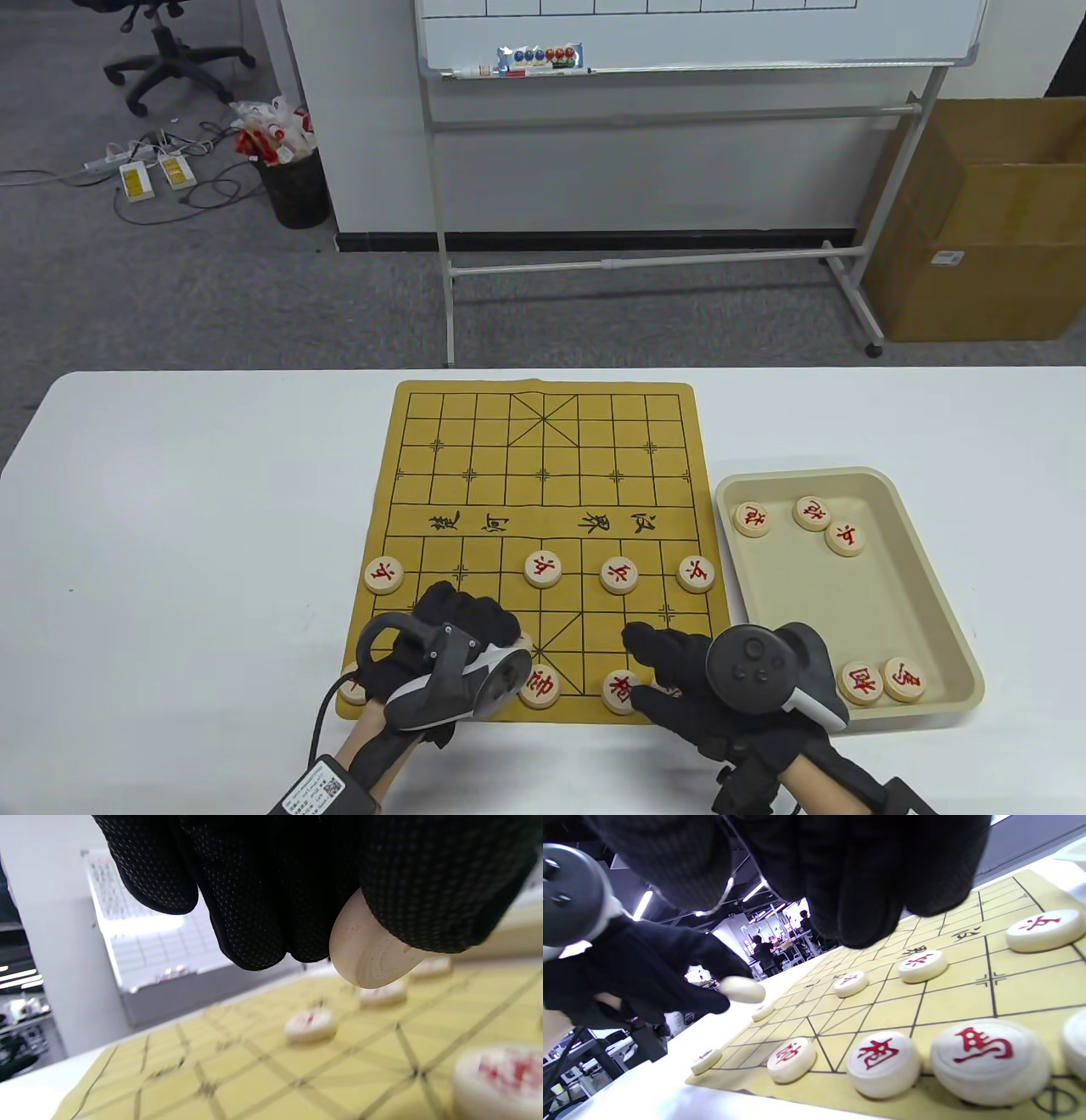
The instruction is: Set up Chinese chess pieces
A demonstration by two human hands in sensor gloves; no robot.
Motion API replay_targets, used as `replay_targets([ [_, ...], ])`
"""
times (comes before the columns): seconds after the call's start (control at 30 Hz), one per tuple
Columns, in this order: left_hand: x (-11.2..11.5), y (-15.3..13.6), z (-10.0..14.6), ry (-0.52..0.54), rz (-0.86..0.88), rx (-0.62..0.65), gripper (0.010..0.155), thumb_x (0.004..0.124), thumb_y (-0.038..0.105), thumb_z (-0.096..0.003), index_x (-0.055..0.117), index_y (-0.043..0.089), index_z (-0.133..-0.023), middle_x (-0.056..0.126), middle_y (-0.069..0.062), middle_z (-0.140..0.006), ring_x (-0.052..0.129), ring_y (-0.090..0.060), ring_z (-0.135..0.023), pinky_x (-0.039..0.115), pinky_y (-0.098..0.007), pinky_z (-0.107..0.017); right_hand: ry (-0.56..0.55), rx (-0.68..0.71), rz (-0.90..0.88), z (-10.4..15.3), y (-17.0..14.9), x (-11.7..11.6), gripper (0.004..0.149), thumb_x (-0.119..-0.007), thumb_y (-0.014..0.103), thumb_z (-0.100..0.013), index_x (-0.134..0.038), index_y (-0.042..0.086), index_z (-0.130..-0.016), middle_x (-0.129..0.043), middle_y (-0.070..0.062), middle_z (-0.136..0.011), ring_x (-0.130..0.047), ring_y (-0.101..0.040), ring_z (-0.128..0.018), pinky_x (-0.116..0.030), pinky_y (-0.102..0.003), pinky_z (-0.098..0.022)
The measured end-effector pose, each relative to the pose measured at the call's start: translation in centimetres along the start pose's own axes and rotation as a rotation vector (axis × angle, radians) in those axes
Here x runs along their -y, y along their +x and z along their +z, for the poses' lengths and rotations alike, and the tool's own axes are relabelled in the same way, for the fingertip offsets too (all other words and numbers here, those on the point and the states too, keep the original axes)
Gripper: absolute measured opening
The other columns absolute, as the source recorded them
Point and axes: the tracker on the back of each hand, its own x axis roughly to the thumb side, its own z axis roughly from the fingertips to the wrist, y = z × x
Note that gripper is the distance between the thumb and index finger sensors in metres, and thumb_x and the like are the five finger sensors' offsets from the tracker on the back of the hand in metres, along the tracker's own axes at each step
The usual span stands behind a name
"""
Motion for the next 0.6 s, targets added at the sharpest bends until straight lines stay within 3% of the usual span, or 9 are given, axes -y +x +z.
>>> replay_targets([
  [0.07,1.3,0.4,-0.5,-0.103,-0.029,0.011,0.051,0.093,0.052,-0.0228,0.085,0.038,-0.071,0.101,0.015,-0.079,0.106,-0.009,-0.073,0.082,-0.046,-0.068,-0.005,-0.002,-0.004,0.1,0.0,0.1,0.073,-0.079,0.047,-0.046,-0.065,0.007,-0.106,-0.085,-0.020,-0.098,-0.095,-0.035,-0.074,-0.076,-0.053,-0.059],
  [0.2,3.0,1.0,-1.0,-0.205,-0.068,0.033,0.051,0.093,0.053,-0.0228,0.084,0.039,-0.071,0.099,0.015,-0.083,0.105,-0.010,-0.077,0.082,-0.046,-0.068,-0.004,-0.012,-0.015,0.1,-0.3,0.3,0.073,-0.079,0.047,-0.046,-0.066,0.008,-0.106,-0.086,-0.020,-0.097,-0.096,-0.035,-0.073,-0.076,-0.053,-0.059],
  [0.47,3.9,1.8,-1.3,-0.245,-0.035,0.053,0.053,0.092,0.054,-0.0226,0.083,0.035,-0.072,0.097,0.012,-0.086,0.104,-0.013,-0.080,0.083,-0.048,-0.067,-0.006,-0.013,-0.022,0.1,-0.5,0.5,0.071,-0.078,0.047,-0.046,-0.067,0.009,-0.106,-0.086,-0.019,-0.097,-0.096,-0.035,-0.073,-0.077,-0.053,-0.059],
  [0.6,4.3,2.4,-1.3,-0.323,-0.058,0.076,0.059,0.091,0.056,-0.0231,0.075,0.036,-0.076,0.089,0.013,-0.093,0.096,-0.014,-0.088,0.078,-0.051,-0.071,-0.007,-0.011,-0.022,0.1,-0.5,0.5,0.071,-0.078,0.047,-0.046,-0.067,0.009,-0.106,-0.087,-0.019,-0.096,-0.096,-0.035,-0.072,-0.077,-0.053,-0.059],
])
